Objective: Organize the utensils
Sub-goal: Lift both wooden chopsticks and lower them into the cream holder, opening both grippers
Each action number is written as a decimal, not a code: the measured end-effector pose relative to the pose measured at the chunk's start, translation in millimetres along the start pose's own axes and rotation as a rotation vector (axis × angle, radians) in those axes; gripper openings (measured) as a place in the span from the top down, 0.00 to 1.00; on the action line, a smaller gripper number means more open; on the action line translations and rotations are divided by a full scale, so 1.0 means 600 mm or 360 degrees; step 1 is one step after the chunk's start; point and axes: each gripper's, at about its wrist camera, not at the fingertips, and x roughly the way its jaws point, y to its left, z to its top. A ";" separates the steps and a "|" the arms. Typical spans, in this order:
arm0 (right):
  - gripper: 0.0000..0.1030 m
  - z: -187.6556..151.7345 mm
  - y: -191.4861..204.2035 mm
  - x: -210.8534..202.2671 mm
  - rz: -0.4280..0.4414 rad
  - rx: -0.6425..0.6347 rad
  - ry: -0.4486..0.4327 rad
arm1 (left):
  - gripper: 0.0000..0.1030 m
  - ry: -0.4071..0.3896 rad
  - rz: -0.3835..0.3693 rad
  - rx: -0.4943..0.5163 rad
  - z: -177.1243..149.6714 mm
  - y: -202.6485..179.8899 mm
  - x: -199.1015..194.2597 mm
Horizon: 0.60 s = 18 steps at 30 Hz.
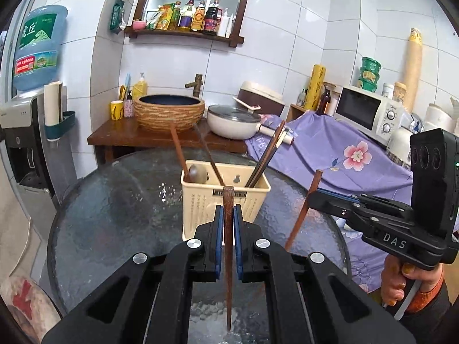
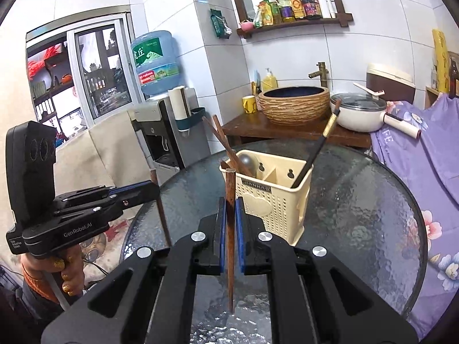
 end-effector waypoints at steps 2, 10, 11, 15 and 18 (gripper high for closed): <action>0.93 0.015 0.003 -0.001 -0.0004 -0.0015 -0.0007 | 0.93 -0.0023 0.0000 -0.0001 0.021 -0.001 -0.004; 0.93 0.117 0.003 -0.013 -0.0010 -0.0033 -0.0090 | 0.93 -0.0072 -0.0040 -0.0010 0.124 -0.005 -0.003; 0.93 0.133 0.001 -0.015 -0.0014 -0.0022 -0.0102 | 0.93 -0.0082 -0.0033 -0.0011 0.138 -0.005 -0.002; 0.93 0.201 -0.009 -0.022 -0.0040 0.0014 -0.0153 | 0.93 -0.0117 -0.0040 -0.0043 0.214 -0.005 -0.002; 0.93 0.252 -0.014 -0.029 -0.0086 0.0018 -0.0197 | 0.93 -0.0176 0.0000 -0.0050 0.258 -0.006 -0.007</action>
